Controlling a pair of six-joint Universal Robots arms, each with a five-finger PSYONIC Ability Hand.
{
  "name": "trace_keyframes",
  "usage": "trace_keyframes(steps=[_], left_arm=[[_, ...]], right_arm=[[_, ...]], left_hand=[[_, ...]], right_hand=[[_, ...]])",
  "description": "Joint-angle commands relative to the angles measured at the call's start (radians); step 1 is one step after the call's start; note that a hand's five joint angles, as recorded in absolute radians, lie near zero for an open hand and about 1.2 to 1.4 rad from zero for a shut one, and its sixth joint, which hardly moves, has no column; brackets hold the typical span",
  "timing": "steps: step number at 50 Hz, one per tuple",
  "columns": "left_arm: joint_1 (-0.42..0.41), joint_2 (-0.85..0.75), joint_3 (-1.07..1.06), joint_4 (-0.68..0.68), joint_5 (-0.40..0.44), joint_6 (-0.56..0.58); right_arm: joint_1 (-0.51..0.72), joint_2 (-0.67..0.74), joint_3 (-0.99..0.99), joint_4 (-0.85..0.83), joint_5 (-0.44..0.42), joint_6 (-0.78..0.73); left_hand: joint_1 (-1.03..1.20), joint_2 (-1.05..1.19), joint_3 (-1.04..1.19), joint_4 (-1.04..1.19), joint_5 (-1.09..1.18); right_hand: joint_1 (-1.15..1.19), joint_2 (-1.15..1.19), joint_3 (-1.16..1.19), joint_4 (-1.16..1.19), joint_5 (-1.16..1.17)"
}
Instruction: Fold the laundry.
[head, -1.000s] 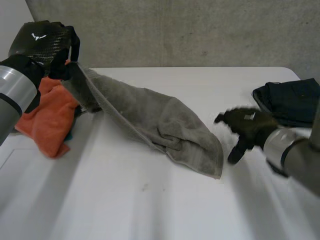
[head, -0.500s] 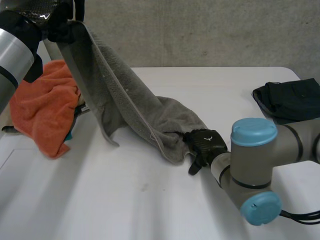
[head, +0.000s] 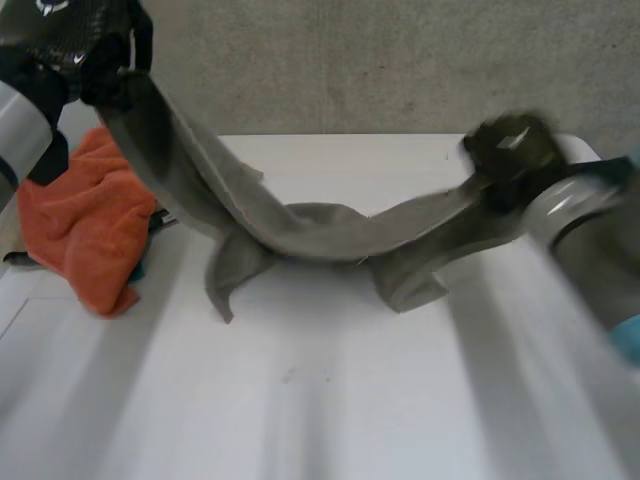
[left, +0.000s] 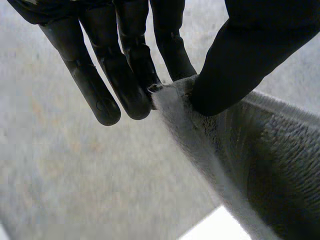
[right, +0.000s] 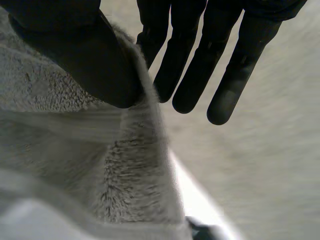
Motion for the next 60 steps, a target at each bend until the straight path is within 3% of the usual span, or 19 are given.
trace_keyframes(steps=[1, 6, 12, 19, 23, 24, 26, 28, 29, 33, 36, 46, 51, 60], left_arm=[[0.086, 0.007, -0.002, -0.194, 0.004, 0.023], [0.081, -0.031, -0.047, -0.26, 0.004, 0.094], [0.077, -0.178, -0.065, -0.254, 0.0, 0.223], [0.003, -0.453, 0.192, -0.214, -0.028, 0.275], [-0.008, -0.556, 0.439, -0.096, -0.071, 0.274], [-0.012, -0.57, 0.482, -0.058, -0.075, 0.277], [-0.008, -0.6, 0.6, 0.092, -0.084, 0.274], [-0.009, -0.603, 0.645, 0.213, -0.086, 0.275], [-0.008, -0.602, 0.665, 0.347, -0.092, 0.274], [-0.014, -0.596, 0.668, 0.63, -0.141, 0.273], [-0.017, -0.591, 0.645, 0.682, -0.152, 0.267], [-0.008, -0.528, 0.375, 0.662, -0.147, 0.257], [-0.011, -0.525, 0.182, 0.66, -0.106, 0.257], [-0.022, -0.564, -0.048, 0.6, -0.051, 0.289]], right_arm=[[-0.137, -0.199, -0.225, 0.36, -0.071, -0.204], [-0.17, -0.182, -0.291, 0.521, -0.123, -0.213], [-0.216, -0.05, -0.29, 0.547, -0.143, -0.235], [-0.217, 0.151, -0.403, 0.498, -0.109, -0.284], [-0.204, 0.246, -0.527, 0.351, -0.07, -0.27], [-0.196, 0.269, -0.576, 0.246, -0.051, -0.254], [-0.185, 0.28, -0.616, 0.112, -0.034, -0.226], [-0.177, 0.275, -0.639, -0.122, -0.008, -0.175], [-0.176, 0.27, -0.638, -0.202, 0.001, -0.155], [-0.171, 0.22, -0.587, -0.529, 0.023, -0.091], [-0.17, 0.2, -0.544, -0.643, 0.006, -0.054], [-0.18, 0.252, -0.439, -0.525, -0.053, 0.0], [-0.184, 0.309, -0.317, -0.459, -0.119, 0.0], [-0.18, 0.441, -0.219, -0.355, -0.146, -0.019]], left_hand=[[0.242, 0.2, 0.204, 0.195, 0.243], [0.242, 0.2, 0.204, 0.195, 0.243], [0.242, 0.2, 0.204, 0.195, 0.243], [0.242, 0.2, 0.204, 0.195, 0.243], [0.242, 0.2, 0.204, 0.195, 0.243], [0.242, 0.2, 0.204, 0.195, 0.243], [0.242, 0.2, 0.204, 0.195, 0.243], [0.242, 0.2, 0.204, 0.195, 0.243], [0.242, 0.2, 0.204, 0.195, 0.243], [0.242, 0.2, 0.204, 0.195, 0.243], [0.242, 0.2, 0.204, 0.195, 0.243], [0.242, 0.2, 0.204, 0.195, 0.243], [0.242, 0.2, 0.204, 0.195, 0.243], [0.242, 0.2, 0.204, 0.195, 0.243]], right_hand=[[0.294, 0.223, 0.211, 0.2, 0.214], [0.294, 0.223, 0.211, 0.2, 0.214], [0.294, 0.223, 0.211, 0.2, 0.214], [0.294, 0.223, 0.211, 0.2, 0.214], [0.294, 0.223, 0.211, 0.2, 0.214], [0.294, 0.223, 0.211, 0.2, 0.214], [0.294, 0.223, 0.211, 0.2, 0.214], [0.294, 0.223, 0.211, 0.2, 0.214], [0.294, 0.223, 0.211, 0.2, 0.214], [0.294, 0.223, 0.211, 0.2, 0.214], [0.294, 0.223, 0.211, 0.2, 0.214], [0.294, 0.223, 0.211, 0.2, 0.214], [0.294, 0.223, 0.211, 0.2, 0.214], [0.294, 0.223, 0.211, 0.2, 0.214]])
